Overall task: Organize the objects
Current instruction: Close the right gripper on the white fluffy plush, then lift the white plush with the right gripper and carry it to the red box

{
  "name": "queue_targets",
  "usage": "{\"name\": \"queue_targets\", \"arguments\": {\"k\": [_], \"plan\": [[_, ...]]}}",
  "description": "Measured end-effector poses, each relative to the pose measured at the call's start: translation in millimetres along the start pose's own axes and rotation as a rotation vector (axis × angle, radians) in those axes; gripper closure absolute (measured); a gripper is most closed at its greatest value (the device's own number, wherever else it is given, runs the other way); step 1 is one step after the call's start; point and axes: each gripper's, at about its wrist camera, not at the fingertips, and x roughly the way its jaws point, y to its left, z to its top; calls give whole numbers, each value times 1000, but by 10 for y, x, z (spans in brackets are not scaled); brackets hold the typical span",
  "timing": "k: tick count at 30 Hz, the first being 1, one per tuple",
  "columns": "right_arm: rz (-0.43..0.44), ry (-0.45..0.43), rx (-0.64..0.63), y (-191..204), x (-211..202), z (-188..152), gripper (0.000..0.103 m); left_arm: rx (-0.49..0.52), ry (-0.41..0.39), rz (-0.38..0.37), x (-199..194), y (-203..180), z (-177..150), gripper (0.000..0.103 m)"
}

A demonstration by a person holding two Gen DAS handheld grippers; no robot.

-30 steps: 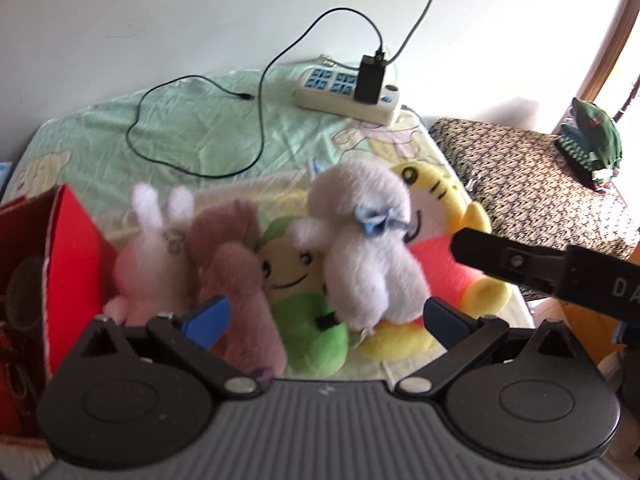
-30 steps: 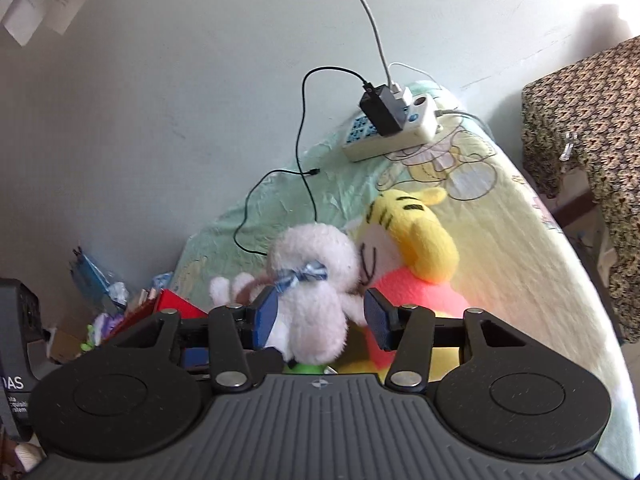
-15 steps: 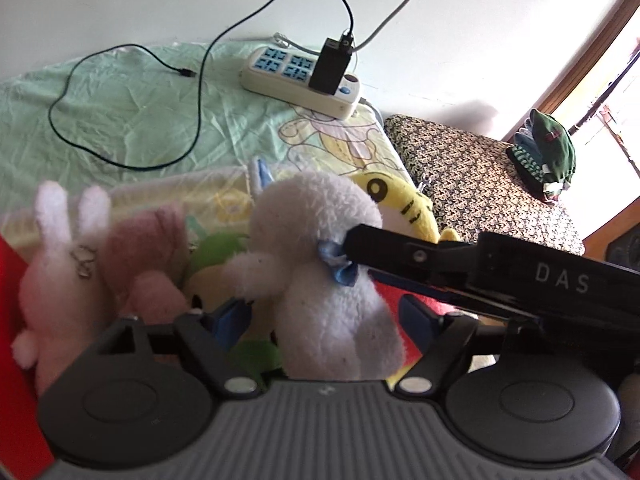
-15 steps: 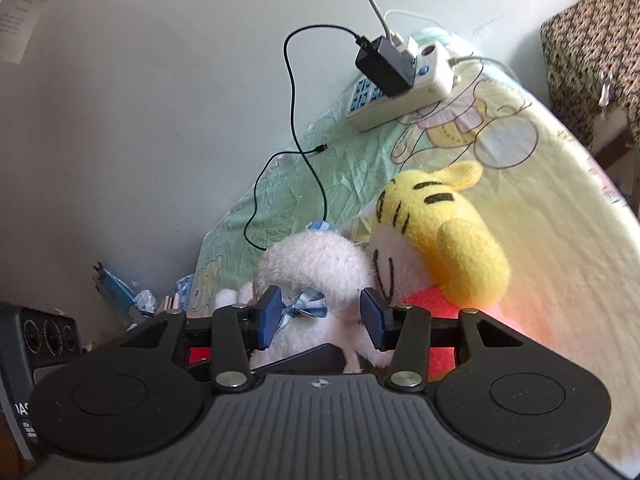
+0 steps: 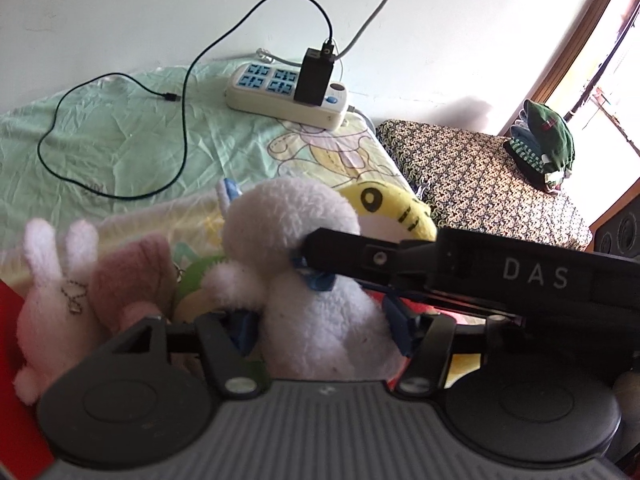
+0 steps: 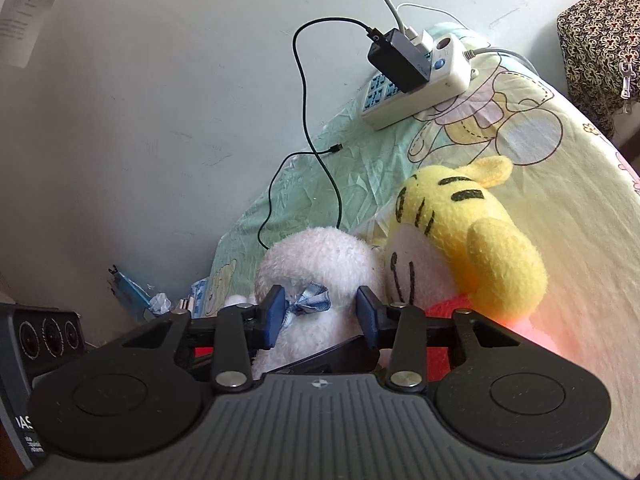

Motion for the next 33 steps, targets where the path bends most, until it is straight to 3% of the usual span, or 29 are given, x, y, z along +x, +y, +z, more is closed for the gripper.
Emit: {"name": "queue_targets", "arguments": {"k": [20,33], "plan": [[164,-58,-205,721,-406,-387,64,42,-212,176,-1032,-231,-425,40],[231,-1,-277,1411,-37,-819,63,-3,-292,286,-1688,413,-824,40]]}}
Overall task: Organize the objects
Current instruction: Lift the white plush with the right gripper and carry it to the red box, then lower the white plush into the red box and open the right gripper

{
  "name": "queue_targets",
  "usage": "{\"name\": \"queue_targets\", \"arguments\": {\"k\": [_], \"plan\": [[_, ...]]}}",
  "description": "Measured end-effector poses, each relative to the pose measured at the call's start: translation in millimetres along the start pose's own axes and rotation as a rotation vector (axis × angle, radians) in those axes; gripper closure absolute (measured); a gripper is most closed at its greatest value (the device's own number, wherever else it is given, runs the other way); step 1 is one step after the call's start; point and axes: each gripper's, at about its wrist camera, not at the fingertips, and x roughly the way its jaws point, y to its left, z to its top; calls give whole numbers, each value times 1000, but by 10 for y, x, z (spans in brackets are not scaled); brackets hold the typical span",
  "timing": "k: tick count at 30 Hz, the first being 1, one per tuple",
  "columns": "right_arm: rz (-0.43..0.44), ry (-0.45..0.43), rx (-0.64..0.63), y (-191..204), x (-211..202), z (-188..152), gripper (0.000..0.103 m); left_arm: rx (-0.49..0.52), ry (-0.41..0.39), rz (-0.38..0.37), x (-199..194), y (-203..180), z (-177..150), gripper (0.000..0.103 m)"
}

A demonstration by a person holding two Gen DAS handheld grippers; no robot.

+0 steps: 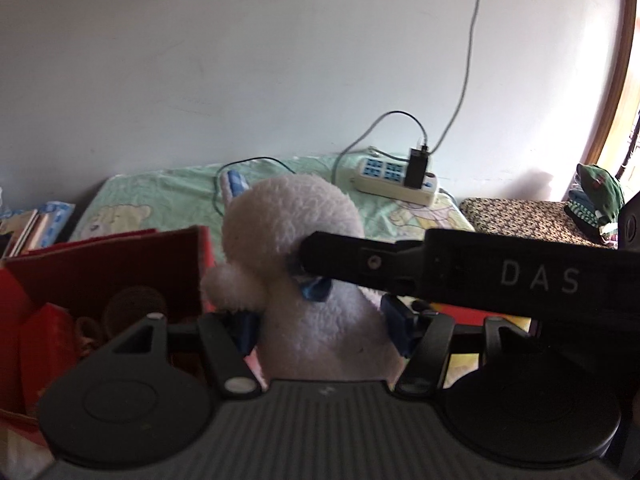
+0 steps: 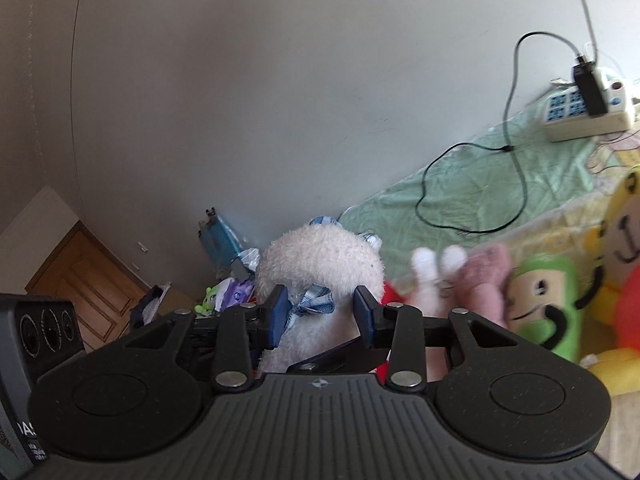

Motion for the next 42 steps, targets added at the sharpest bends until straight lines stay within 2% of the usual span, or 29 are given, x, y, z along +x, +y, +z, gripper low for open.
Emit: {"name": "queue_targets", "arguments": {"k": [12,18,24,31,42], "plan": [[37,82,-34,930,1264,-557,63,-2,35,94,-302,1517,-283,41],[30,131,-28,1134,1711,-744,64,5,78,151,-231,2029,-373,41],[-12,150,-43,1243,1937,-847,64,37,104,188,-151,2268,-424,41],[-53,209,-18,1252,2195,-950,64,10,150,215,-64,2487,-498,41],[-82,269,-9,1285,2398,-1048,63,0,146,240,-152,2618,-579,28]]}}
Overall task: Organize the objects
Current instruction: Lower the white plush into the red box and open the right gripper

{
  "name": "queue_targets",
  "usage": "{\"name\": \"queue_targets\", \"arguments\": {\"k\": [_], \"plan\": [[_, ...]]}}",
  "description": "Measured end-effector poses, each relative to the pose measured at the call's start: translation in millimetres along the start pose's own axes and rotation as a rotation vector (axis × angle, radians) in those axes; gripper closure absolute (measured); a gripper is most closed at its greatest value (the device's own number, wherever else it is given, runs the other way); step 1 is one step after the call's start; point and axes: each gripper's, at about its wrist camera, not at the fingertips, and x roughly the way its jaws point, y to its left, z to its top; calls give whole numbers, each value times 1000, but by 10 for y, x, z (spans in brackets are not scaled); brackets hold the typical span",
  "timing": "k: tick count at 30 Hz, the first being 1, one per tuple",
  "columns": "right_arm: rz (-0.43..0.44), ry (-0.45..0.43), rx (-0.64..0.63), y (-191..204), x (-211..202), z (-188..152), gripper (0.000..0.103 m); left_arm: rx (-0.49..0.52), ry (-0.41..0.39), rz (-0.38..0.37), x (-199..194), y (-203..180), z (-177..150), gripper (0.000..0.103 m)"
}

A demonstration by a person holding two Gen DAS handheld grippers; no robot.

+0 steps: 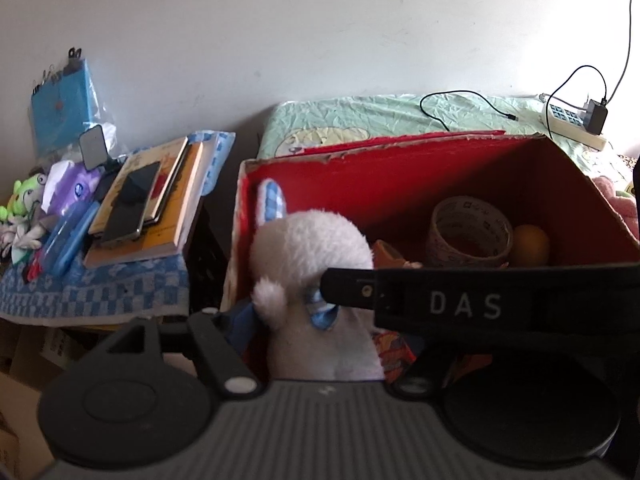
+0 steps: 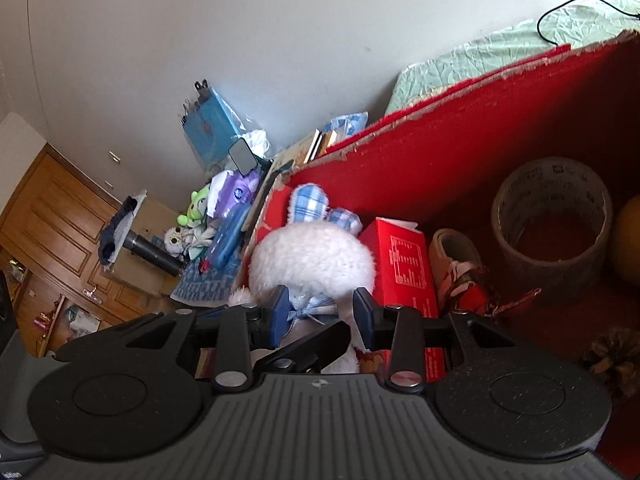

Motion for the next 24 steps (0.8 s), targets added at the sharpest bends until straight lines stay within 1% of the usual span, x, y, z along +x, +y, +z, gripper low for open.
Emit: {"name": "queue_targets", "arguments": {"k": [4,10,13,16,18,19,24], "plan": [[-7,-13,15,-20,-46,4,63,1,3,1,-31,-2,-22,27],[-38,-49,10,-38,-218,12,62,-9,45,35,-17,-42,56,25],[-92,-86,-11,-38,-395,15,62,-25,56,46,-35,-50,123,22],[-132,-123,-24,-53,-554,3,60,-26,62,69,-44,-102,170,19],[-168,-144,-31,-66,-647,-7,53,-20,60,76,-59,-159,184,18],[-181,-156,-33,-72,-693,-15,52,-15,59,77,-70,-193,188,18],[-181,-205,-10,-164,-930,-34,52,-7,40,90,-163,-372,227,17]]}}
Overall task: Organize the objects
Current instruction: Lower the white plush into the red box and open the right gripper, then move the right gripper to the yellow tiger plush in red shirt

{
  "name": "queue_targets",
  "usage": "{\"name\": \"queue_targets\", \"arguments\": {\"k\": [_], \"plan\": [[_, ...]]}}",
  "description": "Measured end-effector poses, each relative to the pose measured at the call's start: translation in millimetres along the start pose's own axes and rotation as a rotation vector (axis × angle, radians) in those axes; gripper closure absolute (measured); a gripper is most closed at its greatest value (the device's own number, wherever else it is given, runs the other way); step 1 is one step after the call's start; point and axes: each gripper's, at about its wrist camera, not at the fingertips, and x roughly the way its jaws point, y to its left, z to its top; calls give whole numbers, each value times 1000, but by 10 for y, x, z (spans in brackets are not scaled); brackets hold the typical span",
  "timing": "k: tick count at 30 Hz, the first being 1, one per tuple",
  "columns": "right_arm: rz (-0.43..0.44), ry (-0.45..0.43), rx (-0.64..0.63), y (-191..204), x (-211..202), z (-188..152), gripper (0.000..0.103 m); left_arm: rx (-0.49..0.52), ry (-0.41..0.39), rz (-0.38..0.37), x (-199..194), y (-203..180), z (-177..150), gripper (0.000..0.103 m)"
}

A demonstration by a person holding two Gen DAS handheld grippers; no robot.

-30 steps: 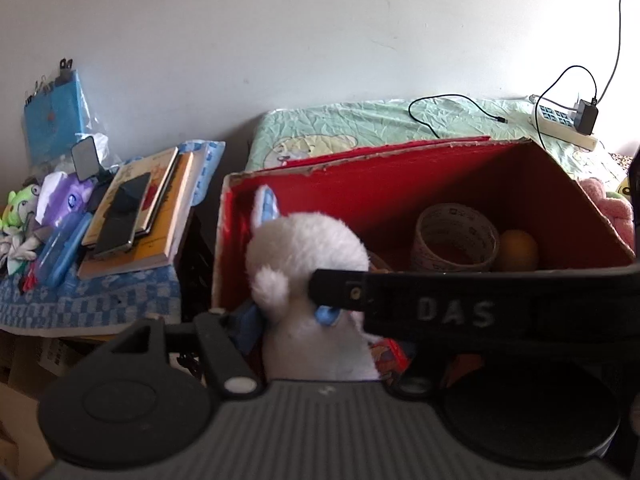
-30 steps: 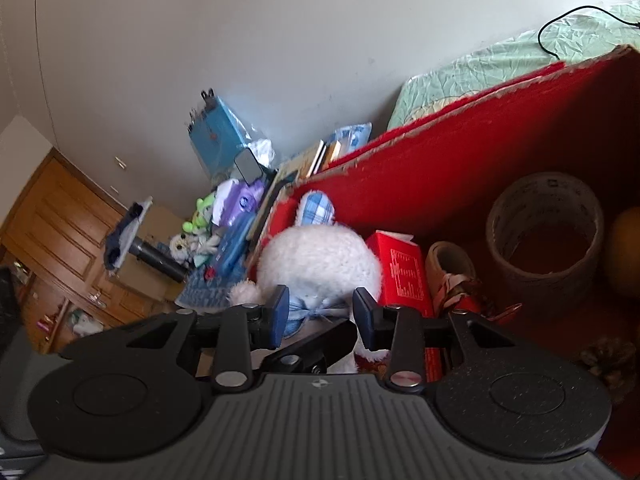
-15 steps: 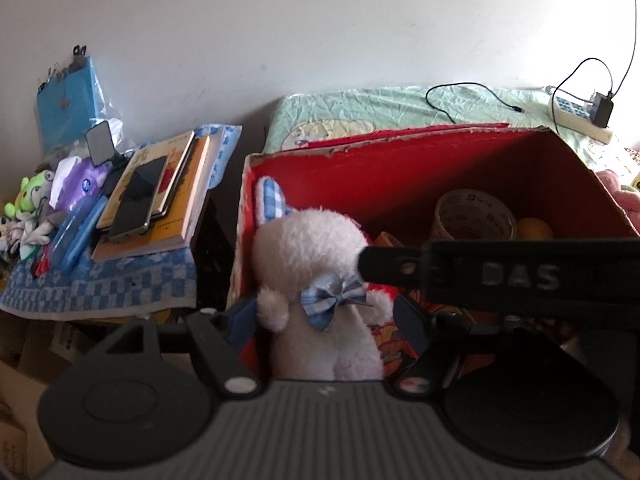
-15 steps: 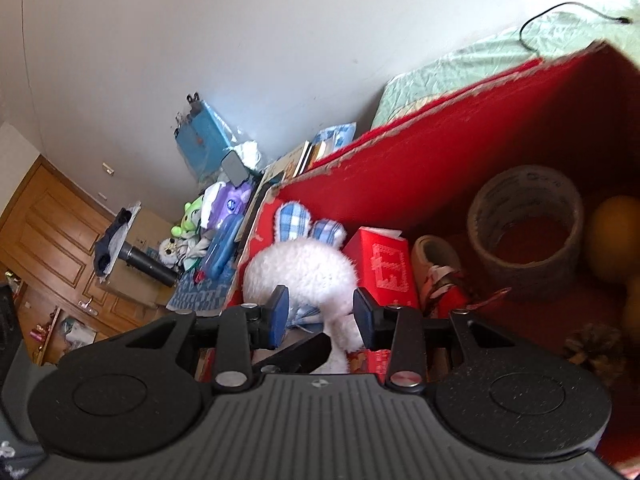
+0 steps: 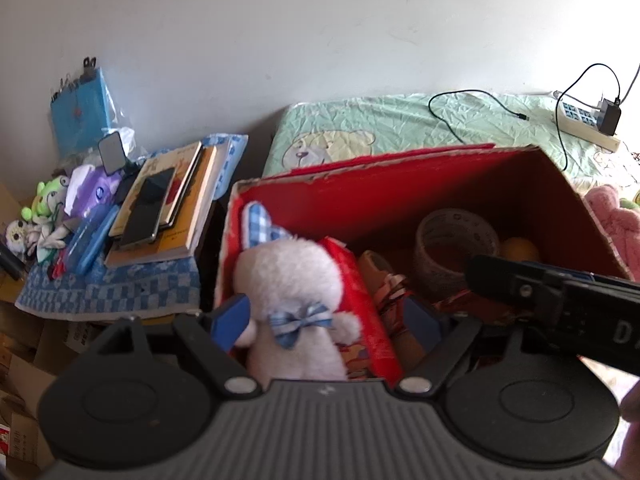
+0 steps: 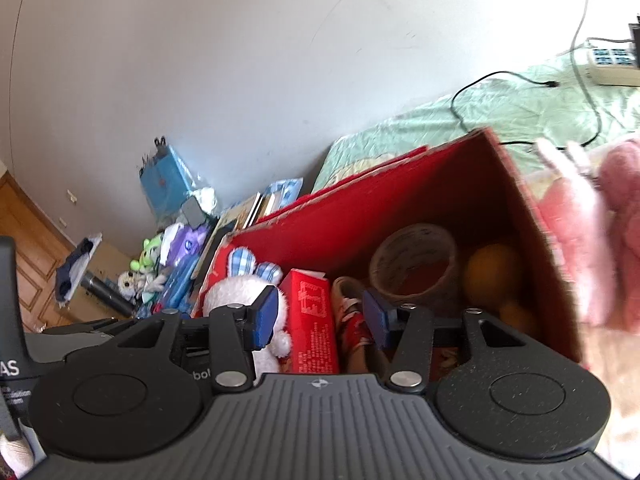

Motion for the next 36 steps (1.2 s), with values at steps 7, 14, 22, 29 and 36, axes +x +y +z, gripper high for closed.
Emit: {"name": "queue_targets", "arguments": {"k": [7,14,22,29,36], "plan": [[27,-31,18,-222,-286,46,52,1,-14,27,-179,-297,56,16],[39,-39,9,-571,-622,158,52,2,-22,1,-336,-759,85,16],[26,-45,36,-1117,-1010,293,52,19,-17,-57,-395,-1446,121,17],[-14,-47,63,-1586,-1306,365,52,33,-21,-159,-416,-2014,157,18],[-77,-73,123,-2072,-1644,405,52,62,49,-293,-253,-2592,163,18]]}}
